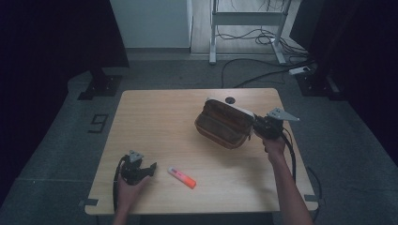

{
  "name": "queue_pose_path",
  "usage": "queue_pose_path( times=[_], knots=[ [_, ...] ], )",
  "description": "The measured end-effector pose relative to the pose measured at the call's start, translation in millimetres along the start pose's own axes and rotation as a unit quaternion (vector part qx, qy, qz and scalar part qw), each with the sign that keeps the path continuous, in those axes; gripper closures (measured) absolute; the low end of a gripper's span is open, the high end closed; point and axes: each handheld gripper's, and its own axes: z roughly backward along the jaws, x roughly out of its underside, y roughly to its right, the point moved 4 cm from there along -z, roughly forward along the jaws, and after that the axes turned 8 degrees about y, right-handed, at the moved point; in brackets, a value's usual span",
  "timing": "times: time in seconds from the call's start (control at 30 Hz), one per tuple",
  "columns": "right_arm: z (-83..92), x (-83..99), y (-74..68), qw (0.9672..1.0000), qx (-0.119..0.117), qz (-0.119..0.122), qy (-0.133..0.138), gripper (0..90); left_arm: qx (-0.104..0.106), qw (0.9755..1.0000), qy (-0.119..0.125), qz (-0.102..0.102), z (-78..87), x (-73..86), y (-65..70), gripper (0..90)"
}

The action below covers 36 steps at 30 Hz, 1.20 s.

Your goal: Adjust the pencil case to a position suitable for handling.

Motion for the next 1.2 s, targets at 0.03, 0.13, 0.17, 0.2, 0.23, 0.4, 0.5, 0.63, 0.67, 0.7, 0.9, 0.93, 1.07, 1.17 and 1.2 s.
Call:
queue_pose_path(
  times=[0.03,0.13,0.17,0.2,0.23,0.4,0.5,0.63,0.67,0.7,0.9,0.93,1.07,1.17,1.2],
  knots=[
    [0.0,0.0,0.0,1.0,0.0,0.0,0.0,80.5,0.0,1.0,0.0,0.0,0.0,0.0,0.0,27.5],
    [2.2,-1.6,-3.1,1.0,-0.005,0.0,0.003,80.5,0.0,1.0,0.0,0.0,0.0,0.0,0.0,27.5],
    [2.6,-2.0,-3.9,1.0,-0.005,0.001,0.004,80.4,0.0,1.0,0.0,0.0,0.0,0.0,0.0,27.5],
    [3.2,-2.6,-5.2,1.0,-0.006,0.001,0.004,80.5,0.0,1.0,0.0,0.0,0.0,0.0,0.0,27.5],
    [3.7,-3.0,-6.4,1.0,-0.008,0.002,0.005,80.5,0.0,1.0,0.0,0.0,0.0,0.0,0.0,27.5],
    [6.9,-4.5,-12.7,0.9999,-0.015,0.004,0.004,80.4,0.0,1.0,0.0,0.0,0.1,0.0,0.0,27.5],
    [7.8,-4.1,-14.4,0.9998,-0.016,0.003,0.008,80.4,0.0,1.0,0.0,0.0,0.1,0.0,0.0,27.5],
    [9.7,-0.3,-17.2,0.9998,-0.016,-0.003,0.007,80.4,0.0,1.0,0.0,0.0,0.1,0.0,0.0,27.5],
    [10.2,2.2,-19.0,0.9998,-0.016,-0.003,0.006,80.4,0.0,1.0,0.0,0.0,0.1,0.0,0.0,27.5],
    [10.2,2.2,-19.0,0.9998,-0.016,-0.003,0.006,80.4,0.0,1.0,0.0,0.0,0.1,0.0,0.0,27.5],
    [11.4,4.9,-27.1,0.9997,-0.025,-0.003,0.007,80.5,0.0,1.0,0.0,0.0,0.0,0.0,0.0,27.5],
    [11.6,5.3,-27.9,0.9996,-0.026,-0.003,0.007,80.4,0.0,1.0,0.0,0.0,0.0,0.0,0.0,27.5],
    [12.4,8.1,-33.6,0.9994,-0.033,-0.004,0.008,80.4,0.0,1.0,0.0,0.0,0.1,0.0,0.0,27.5],
    [12.1,11.1,-37.2,0.9991,-0.04,-0.003,0.012,80.4,0.0,1.0,0.0,-0.001,0.1,0.0,-0.1,27.5],
    [12.1,12.0,-38.3,0.9991,-0.041,-0.004,0.01,80.4,0.0,1.0,0.0,0.0,0.0,0.0,0.0,27.5]
  ],
)
